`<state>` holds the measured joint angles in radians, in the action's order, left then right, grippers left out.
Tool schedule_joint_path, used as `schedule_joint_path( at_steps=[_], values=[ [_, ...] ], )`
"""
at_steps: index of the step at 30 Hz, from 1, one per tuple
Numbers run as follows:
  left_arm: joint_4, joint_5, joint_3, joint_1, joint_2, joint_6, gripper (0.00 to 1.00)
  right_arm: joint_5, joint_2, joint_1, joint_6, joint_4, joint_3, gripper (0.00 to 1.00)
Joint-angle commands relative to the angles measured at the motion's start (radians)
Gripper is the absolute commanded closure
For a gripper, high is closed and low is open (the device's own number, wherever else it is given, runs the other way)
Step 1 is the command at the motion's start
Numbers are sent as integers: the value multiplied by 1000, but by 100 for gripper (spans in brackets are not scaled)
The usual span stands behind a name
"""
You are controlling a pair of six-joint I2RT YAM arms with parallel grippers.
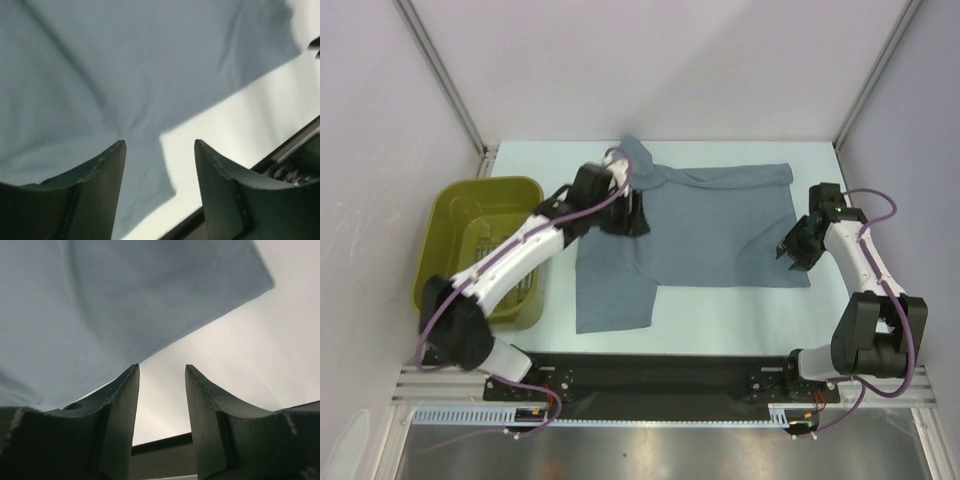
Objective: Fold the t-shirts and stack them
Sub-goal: Flatten the tshirt out
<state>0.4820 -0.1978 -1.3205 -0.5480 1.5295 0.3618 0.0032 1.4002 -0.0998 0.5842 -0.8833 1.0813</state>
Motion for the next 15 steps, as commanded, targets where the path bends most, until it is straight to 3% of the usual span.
schedule_joint_path(
  at_steps=[1,7,11,12,15],
  values=[
    [102,64,223,33,-203,16,38,-69,-32,26,48,98,-37,53],
    [173,156,554,25,-373,52,43,-37,-47,34,-3,58,-11,54],
    [156,140,566,2,-327,135,50,-61,-41,49,-7,59,-14,58],
    [149,132,582,2,-310,202,57,-46,-35,55,-10,72,-14,59],
    [100,101,659,-7,-292,328,55,-37,-18,52,-7,72,0,59]
  ],
)
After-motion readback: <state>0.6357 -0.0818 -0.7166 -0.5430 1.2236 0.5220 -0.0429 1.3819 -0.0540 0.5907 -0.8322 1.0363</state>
